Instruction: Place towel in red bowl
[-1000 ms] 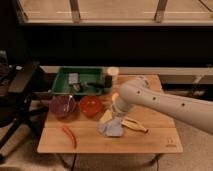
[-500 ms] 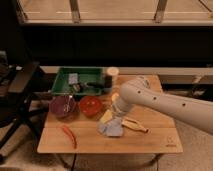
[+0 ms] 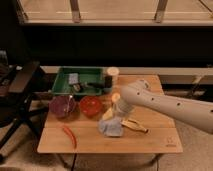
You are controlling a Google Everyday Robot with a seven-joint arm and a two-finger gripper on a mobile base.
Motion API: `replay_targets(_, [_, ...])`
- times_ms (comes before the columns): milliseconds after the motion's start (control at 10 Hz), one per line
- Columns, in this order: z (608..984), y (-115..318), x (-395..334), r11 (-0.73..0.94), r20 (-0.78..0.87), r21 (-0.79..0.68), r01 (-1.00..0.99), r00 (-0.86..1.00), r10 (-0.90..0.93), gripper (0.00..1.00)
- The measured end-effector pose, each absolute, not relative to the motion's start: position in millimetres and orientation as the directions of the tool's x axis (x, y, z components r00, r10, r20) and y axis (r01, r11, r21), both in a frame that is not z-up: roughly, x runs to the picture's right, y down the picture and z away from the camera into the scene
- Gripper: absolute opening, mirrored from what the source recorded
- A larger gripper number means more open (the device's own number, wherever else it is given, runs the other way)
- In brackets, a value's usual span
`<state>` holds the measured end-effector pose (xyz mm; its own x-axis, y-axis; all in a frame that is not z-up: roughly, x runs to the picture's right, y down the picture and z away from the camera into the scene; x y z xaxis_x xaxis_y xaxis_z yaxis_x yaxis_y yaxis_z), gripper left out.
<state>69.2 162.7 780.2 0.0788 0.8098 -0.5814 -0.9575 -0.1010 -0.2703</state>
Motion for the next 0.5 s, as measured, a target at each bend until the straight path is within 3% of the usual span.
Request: replay_targets(500, [808, 194, 86, -0.37, -0.707, -0.065, -0.927, -0.218, 0.672, 0.8])
